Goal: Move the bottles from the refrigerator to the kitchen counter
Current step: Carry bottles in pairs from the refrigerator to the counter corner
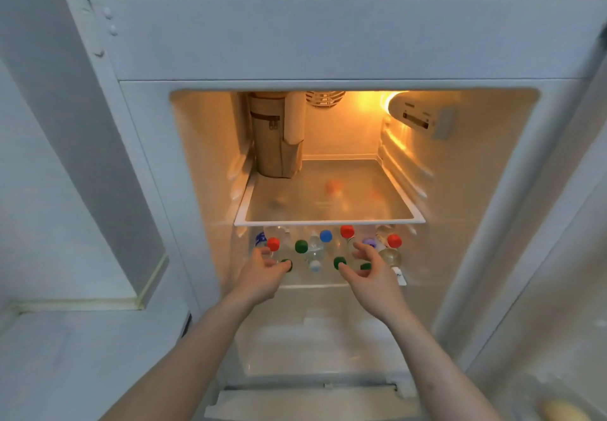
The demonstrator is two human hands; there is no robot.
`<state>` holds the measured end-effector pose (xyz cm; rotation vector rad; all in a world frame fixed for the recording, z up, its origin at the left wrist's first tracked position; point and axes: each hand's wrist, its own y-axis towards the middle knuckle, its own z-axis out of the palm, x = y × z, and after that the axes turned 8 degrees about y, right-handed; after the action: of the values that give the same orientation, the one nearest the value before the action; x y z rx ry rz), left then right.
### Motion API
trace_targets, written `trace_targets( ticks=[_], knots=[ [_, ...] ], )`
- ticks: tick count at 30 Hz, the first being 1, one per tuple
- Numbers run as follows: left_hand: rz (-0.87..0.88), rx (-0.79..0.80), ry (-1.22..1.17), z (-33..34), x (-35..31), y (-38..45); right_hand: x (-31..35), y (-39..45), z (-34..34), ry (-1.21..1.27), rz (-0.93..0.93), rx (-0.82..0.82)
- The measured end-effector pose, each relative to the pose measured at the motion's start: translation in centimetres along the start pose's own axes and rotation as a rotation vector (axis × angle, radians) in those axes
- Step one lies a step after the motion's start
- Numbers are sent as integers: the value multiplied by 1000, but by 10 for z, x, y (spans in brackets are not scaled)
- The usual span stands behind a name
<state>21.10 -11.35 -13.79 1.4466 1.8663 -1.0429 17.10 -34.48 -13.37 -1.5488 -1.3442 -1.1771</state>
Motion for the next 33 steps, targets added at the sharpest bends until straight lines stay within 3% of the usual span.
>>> trace_targets(
  ticks=[5, 11, 21, 24, 28, 33],
  knots=[
    [-235, 28, -278, 6, -14, 40, -12, 46, 11, 146, 107, -80],
    [-326, -9, -386, 12, -18, 74, -15, 89, 30, 225, 219, -97],
    [-352, -13, -594, 19, -19, 90, -2, 118, 39, 377, 315, -196],
    [-338, 3, -660, 22, -22, 90, 1, 119, 41, 413, 332, -165],
    [-327, 14, -704, 23, -25, 90, 7, 116, 46, 656, 380, -83],
    [-327, -110, -742, 19, -34, 78, 0, 94, 39, 764, 360, -40]
  ],
)
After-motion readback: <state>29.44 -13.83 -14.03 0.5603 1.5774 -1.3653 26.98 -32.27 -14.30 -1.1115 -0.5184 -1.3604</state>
